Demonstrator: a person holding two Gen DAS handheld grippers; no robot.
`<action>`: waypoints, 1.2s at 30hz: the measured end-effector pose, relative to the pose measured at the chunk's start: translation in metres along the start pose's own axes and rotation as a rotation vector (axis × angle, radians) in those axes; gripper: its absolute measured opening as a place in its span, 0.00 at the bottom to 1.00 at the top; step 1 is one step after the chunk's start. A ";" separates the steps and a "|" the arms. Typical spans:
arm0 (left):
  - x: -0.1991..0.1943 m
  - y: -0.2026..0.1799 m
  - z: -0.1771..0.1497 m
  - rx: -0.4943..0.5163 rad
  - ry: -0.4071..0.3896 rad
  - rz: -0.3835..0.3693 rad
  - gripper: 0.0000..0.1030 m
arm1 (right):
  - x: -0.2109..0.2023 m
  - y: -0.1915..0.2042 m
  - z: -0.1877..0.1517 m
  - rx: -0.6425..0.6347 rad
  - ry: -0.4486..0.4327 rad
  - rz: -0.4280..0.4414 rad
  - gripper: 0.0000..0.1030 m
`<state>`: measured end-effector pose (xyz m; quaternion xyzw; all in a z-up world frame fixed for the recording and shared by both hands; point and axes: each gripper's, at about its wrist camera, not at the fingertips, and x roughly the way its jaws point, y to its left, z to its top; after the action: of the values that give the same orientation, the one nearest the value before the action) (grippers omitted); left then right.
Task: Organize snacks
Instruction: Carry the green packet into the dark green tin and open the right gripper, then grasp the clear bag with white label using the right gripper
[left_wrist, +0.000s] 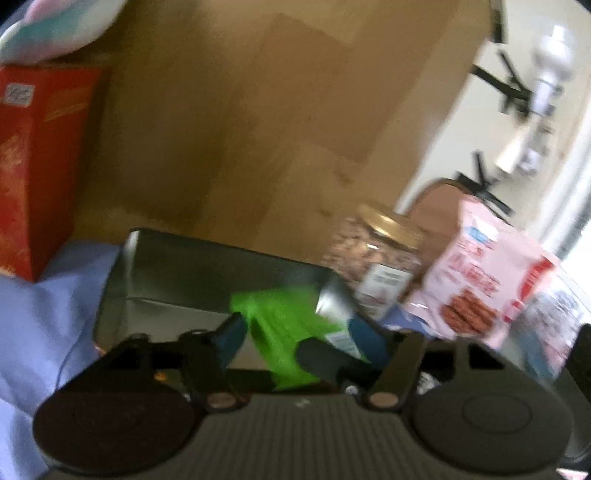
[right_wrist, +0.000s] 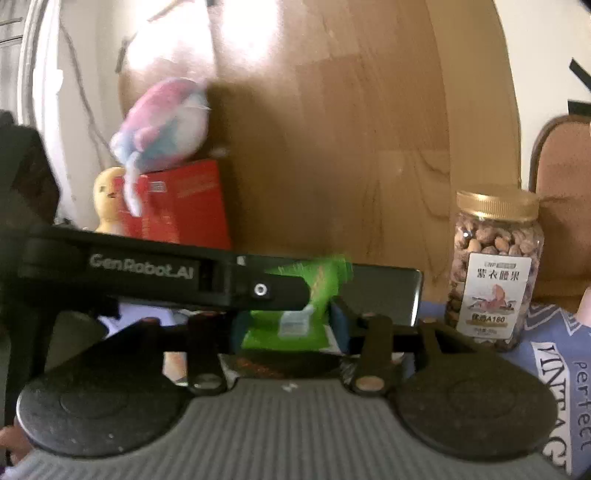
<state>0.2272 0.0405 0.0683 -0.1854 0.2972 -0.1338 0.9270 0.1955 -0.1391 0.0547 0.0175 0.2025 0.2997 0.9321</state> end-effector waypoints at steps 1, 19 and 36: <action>-0.002 0.001 0.000 -0.002 -0.010 0.006 0.70 | 0.003 0.000 -0.001 0.007 0.002 -0.014 0.54; -0.123 0.039 -0.108 -0.027 0.037 -0.139 0.79 | -0.034 -0.090 -0.060 0.548 0.165 0.015 0.60; -0.134 0.055 -0.146 -0.104 0.085 -0.170 0.79 | -0.132 0.021 -0.088 0.075 0.162 0.244 0.57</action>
<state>0.0417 0.0991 0.0014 -0.2520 0.3260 -0.2043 0.8880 0.0518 -0.2045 0.0255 0.0525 0.2843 0.4033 0.8682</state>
